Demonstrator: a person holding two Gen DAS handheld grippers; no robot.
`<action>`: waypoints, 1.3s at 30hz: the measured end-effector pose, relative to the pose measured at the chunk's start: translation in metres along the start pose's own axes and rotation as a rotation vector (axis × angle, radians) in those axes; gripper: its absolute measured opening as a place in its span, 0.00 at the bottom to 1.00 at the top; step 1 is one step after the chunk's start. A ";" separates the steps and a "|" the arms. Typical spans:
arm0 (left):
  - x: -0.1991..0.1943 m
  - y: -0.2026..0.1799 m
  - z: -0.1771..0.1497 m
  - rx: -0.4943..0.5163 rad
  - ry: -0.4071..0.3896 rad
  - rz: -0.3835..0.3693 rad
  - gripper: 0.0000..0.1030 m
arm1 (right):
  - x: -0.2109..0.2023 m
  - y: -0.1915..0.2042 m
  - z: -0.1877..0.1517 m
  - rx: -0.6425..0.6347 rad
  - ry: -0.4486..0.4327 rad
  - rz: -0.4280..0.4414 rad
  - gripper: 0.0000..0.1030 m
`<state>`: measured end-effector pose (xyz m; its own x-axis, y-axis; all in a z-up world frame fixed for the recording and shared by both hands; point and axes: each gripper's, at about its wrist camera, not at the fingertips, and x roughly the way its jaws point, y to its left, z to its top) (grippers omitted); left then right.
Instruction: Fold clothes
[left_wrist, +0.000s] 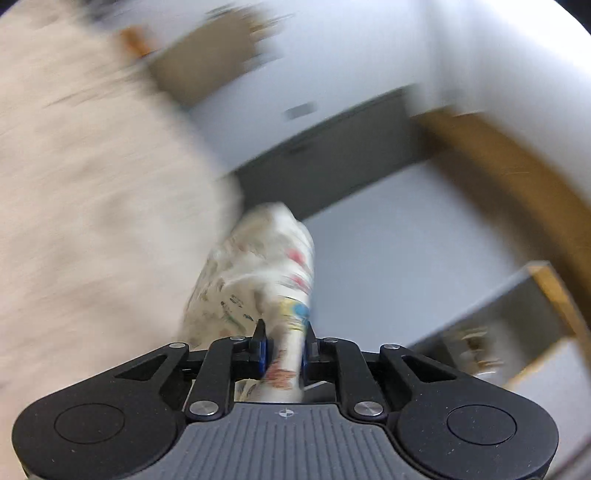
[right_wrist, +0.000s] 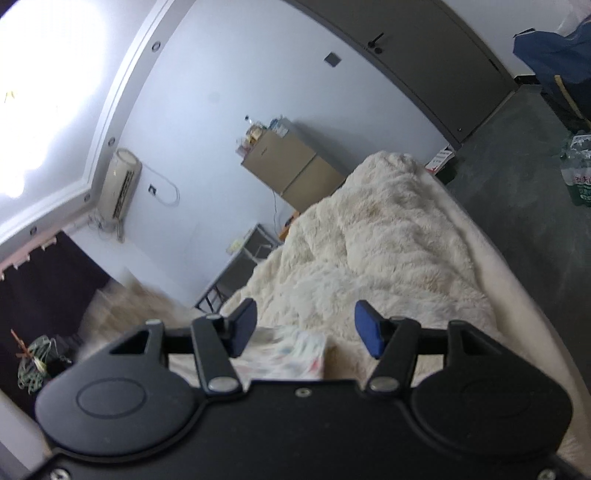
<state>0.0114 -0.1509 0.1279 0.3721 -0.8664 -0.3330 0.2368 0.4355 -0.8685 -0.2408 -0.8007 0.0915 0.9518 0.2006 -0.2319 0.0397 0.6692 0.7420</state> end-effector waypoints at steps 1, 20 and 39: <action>-0.002 0.039 -0.004 -0.073 -0.010 0.047 0.09 | 0.006 0.009 -0.004 -0.029 0.021 -0.003 0.56; -0.008 -0.051 -0.022 -0.252 -0.208 -0.140 0.04 | 0.132 0.272 -0.222 -1.263 0.360 0.126 0.78; -0.022 -0.057 -0.022 -0.410 -0.296 -0.139 0.05 | 0.142 0.212 -0.207 -1.286 0.238 -0.318 0.14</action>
<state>-0.0298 -0.1619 0.1762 0.6140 -0.7773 -0.1374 -0.0465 0.1382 -0.9893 -0.1600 -0.4828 0.0856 0.8740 -0.0573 -0.4825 -0.1886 0.8752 -0.4455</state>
